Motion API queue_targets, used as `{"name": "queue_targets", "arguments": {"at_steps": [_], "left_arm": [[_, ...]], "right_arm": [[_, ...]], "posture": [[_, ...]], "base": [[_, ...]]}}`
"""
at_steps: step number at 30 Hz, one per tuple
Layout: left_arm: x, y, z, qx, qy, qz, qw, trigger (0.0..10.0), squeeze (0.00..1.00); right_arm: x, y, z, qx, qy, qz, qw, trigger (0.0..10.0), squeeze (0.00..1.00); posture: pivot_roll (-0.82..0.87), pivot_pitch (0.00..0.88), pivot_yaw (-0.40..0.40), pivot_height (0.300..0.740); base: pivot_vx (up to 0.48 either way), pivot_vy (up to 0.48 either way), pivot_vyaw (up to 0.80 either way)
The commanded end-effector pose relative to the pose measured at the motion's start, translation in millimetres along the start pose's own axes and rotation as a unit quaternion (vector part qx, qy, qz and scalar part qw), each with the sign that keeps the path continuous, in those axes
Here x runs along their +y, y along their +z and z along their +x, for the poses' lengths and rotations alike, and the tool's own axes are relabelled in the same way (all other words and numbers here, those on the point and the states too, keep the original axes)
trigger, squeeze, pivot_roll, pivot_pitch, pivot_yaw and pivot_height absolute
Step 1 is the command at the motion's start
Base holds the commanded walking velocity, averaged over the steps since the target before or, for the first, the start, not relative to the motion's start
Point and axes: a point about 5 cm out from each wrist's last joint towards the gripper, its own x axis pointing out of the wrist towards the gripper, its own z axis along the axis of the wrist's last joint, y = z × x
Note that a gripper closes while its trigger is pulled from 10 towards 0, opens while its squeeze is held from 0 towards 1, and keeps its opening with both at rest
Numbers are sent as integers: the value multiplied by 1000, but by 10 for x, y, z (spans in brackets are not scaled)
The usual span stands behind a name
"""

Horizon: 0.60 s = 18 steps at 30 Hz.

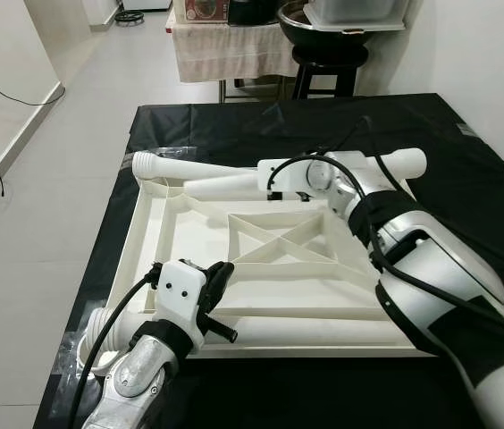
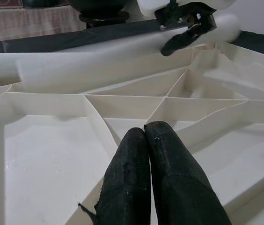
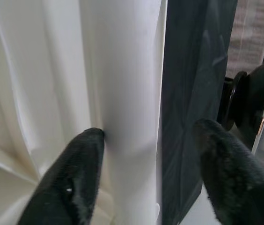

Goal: Building children table

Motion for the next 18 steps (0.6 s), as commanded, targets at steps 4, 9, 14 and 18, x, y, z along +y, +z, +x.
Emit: {"name": "queue_targets", "arguments": {"at_steps": [4, 9, 14, 18], "left_arm": [[27, -200, -60, 55, 12, -7, 998, 10000, 0], [27, -199, -59, 55, 12, -7, 998, 10000, 0], [28, -205, -56, 55, 12, -7, 998, 10000, 0], [28, -209, -53, 56, 11, -7, 998, 10000, 0]], "right_arm": [[49, 24, 19, -3, 8, 2, 1000, 10000, 1000], [33, 45, 14, -9, 4, 15, 1000, 10000, 1000], [49, 51, 15, -15, 17, 20, 1000, 10000, 933], [46, 77, -5, -48, 50, 56, 996, 10000, 616]], "posture": [[-41, 117, -24, 740], [-41, 117, -24, 740], [-42, 112, -23, 740], [-41, 111, -22, 740]], "base": [[0, 0, 0], [0, 0, 0], [0, 0, 0], [0, 0, 0]]}}
